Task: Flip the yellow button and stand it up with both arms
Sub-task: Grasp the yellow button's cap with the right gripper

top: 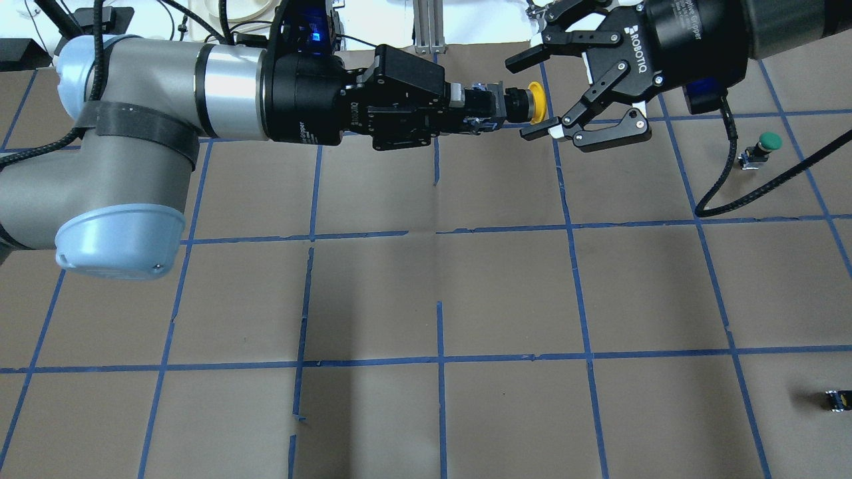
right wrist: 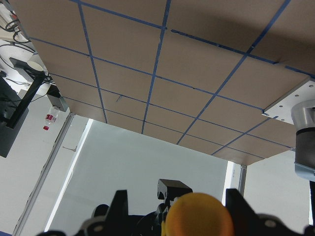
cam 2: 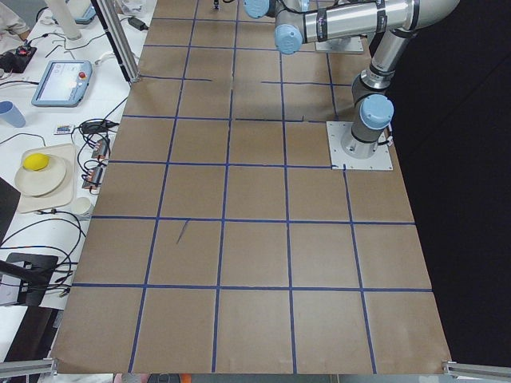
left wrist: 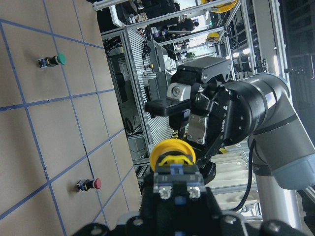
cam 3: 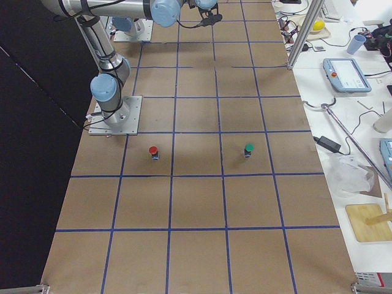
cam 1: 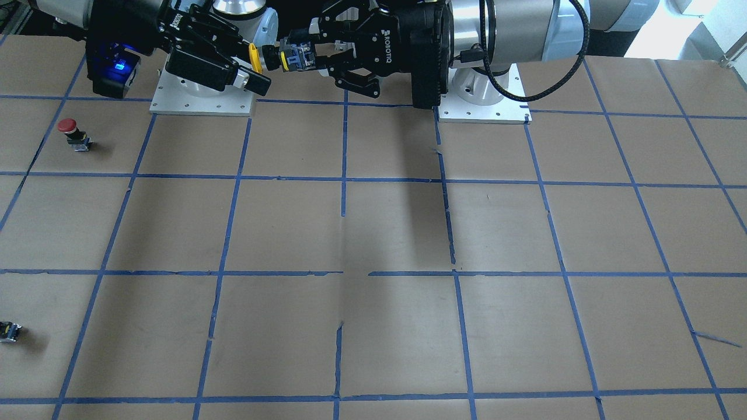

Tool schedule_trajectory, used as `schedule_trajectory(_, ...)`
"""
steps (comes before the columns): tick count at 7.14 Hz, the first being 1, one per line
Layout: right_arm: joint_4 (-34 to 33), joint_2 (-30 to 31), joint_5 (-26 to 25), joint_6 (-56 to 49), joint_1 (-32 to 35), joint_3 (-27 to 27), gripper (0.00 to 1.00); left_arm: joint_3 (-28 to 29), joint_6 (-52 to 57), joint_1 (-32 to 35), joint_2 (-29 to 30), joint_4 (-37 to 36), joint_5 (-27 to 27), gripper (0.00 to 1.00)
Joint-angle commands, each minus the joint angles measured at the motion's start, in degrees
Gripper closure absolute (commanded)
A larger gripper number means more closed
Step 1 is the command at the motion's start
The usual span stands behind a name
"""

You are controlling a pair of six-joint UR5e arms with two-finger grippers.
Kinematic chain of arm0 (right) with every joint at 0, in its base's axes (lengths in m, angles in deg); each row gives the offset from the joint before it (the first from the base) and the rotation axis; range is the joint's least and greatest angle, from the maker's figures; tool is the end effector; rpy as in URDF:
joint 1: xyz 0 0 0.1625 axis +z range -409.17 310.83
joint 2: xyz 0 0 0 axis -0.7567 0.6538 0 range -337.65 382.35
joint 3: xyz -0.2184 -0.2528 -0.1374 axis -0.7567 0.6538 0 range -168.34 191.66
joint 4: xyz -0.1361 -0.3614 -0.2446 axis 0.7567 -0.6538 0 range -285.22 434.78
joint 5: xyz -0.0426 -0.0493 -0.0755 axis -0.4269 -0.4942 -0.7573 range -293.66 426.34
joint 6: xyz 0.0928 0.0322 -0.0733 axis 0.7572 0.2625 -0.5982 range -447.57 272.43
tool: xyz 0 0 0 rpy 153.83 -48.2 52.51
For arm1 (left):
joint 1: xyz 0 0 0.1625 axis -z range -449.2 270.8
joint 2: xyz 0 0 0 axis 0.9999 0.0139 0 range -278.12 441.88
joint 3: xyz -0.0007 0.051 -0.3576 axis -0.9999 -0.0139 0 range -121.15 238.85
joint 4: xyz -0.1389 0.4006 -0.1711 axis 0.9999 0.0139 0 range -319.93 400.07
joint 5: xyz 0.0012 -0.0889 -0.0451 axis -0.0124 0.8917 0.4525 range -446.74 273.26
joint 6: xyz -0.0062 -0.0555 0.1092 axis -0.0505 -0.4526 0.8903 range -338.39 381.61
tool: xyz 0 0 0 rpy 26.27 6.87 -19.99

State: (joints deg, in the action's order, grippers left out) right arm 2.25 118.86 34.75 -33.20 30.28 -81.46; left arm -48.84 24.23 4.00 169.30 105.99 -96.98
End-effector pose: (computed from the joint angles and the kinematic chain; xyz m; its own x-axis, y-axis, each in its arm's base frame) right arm 0.1464 -0.5121 0.4607 -0.1335 0.9496 -0.2836 0.4912 0.3120 0.8133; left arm -0.2820 -0.4928 0.4034 -0.1662 0.2079 0.9639 0.0627 0.9778 -0.2001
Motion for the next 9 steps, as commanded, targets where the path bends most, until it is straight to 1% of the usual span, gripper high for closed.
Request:
schedule_trajectory(1,1.25,0.87,-0.14,-0.06,-0.01,-0.04,0.27,0.03,-0.07,0.14,0.04,-0.01,-0.04,0.94)
schedule_trajectory(3,1.25,0.79,-0.23,-0.06,-0.01,-0.13,0.28,0.03,-0.07,0.14,0.04,-0.01,-0.04,0.94)
schedule_trajectory(5,1.25,0.79,-0.32,-0.06,-0.09,-0.04,0.35,0.03,-0.16,0.14,0.04,-0.01,-0.04,0.93)
schedule_trajectory(6,1.25,0.78,-0.23,-0.06,-0.09,-0.13,0.43,0.11,-0.16,0.14,-0.05,-0.01,-0.04,0.92)
schedule_trajectory(7,1.34,0.70,-0.14,-0.06,-0.09,-0.13,0.53,0.11,-0.59,0.14,-0.05,-0.01,-0.04,0.91)
schedule_trajectory(8,1.34,0.70,-0.14,-0.06,-0.18,-0.13,0.60,0.11,-0.68,0.14,0.03,-0.01,-0.13,0.81)
schedule_trajectory(9,1.34,0.70,-0.14,-0.06,-0.18,-0.13,0.63,0.11,-0.77,0.14,-0.05,-0.01,-0.48,0.40)
